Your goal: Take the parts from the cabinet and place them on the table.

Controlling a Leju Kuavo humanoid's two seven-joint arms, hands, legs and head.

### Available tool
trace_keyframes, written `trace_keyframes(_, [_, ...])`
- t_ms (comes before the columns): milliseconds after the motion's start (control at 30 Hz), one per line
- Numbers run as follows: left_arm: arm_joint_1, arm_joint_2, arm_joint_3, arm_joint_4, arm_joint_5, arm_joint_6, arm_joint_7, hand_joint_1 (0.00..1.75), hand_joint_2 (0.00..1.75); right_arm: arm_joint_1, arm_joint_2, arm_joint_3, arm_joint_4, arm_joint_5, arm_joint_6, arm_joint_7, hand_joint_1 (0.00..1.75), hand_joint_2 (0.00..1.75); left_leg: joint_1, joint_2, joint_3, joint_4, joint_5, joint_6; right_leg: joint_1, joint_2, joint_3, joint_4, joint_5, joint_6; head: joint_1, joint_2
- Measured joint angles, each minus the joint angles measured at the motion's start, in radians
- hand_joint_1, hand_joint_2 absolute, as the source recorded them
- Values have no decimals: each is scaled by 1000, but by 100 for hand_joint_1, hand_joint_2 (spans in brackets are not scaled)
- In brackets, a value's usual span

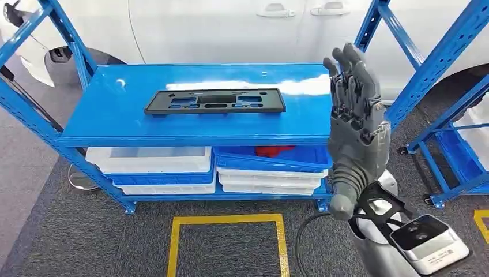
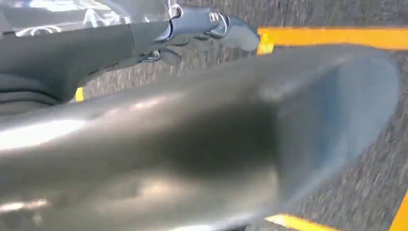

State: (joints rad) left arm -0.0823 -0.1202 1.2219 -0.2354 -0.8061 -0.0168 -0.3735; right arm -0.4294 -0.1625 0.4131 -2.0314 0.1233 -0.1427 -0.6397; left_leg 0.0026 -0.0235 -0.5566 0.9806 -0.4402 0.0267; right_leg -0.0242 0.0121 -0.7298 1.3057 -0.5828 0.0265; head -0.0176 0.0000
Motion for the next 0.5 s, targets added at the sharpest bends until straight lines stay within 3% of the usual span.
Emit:
trace_keyframes(33, [0,0,1,0,0,-2,0,0,0,0,-1,0,0,0,1,0,0,0,-2,2,1,2,-3,1,0,0,-20,22,10,0,0,0])
trace_keyframes(67, [0,0,2,0,0,-2,0,0,0,0,-1,0,0,0,2,0,0,0,-4,2,3,5,-7,1,1,0,-11,-9,44,-1,0,0])
trace_keyframes(133, [0,-3,3,0,0,-3,0,0,0,0,-6,0,0,1,3,0,0,0,-6,2,13,13,-21,-2,2,-1,67,-177,141,-9,1,0])
trace_keyframes(167, [0,-4,3,1,1,-3,0,0,0,-1,-8,0,0,0,7,0,0,0,-7,2,16,18,-28,-4,4,-3,104,-252,172,-16,1,0])
trace_keyframes(200, [0,-7,4,3,1,-3,0,0,0,-2,-9,0,0,-3,10,0,0,0,-13,3,13,25,-35,-10,10,-7,114,-274,151,-21,0,0])
trace_keyframes(300, [-2,-8,6,3,5,-4,-2,0,0,-2,-9,1,1,-6,21,3,0,0,-10,3,16,23,-46,-25,13,-5,116,-278,144,-29,-1,0])
trace_keyframes(367, [-4,-6,6,4,7,-5,-4,0,0,-6,-10,1,2,-11,29,14,0,0,-9,6,23,35,-56,-37,3,-5,135,-293,143,-37,0,0])
trace_keyframes(400, [-6,-6,6,4,7,-6,-6,0,0,-9,-10,1,2,-13,34,14,0,0,-9,8,10,69,-72,-43,1,-7,143,-295,138,-43,-8,0])
trace_keyframes(433, [-7,-6,7,5,7,-6,-6,0,0,-13,-10,1,3,-13,37,18,0,0,-5,10,-26,137,-101,-49,1,-8,149,-296,134,-45,-10,0])
trace_keyframes(467, [-7,-6,7,6,7,-6,-6,0,0,-13,-10,1,6,-15,39,20,0,0,1,11,-87,240,-139,-57,1,-9,157,-295,127,-45,-11,0])
trace_keyframes(500, [-5,-7,7,6,8,-6,-6,0,0,-12,-10,2,8,-16,39,22,0,0,6,13,-135,313,-155,-61,1,-9,162,-295,120,-45,-9,0])
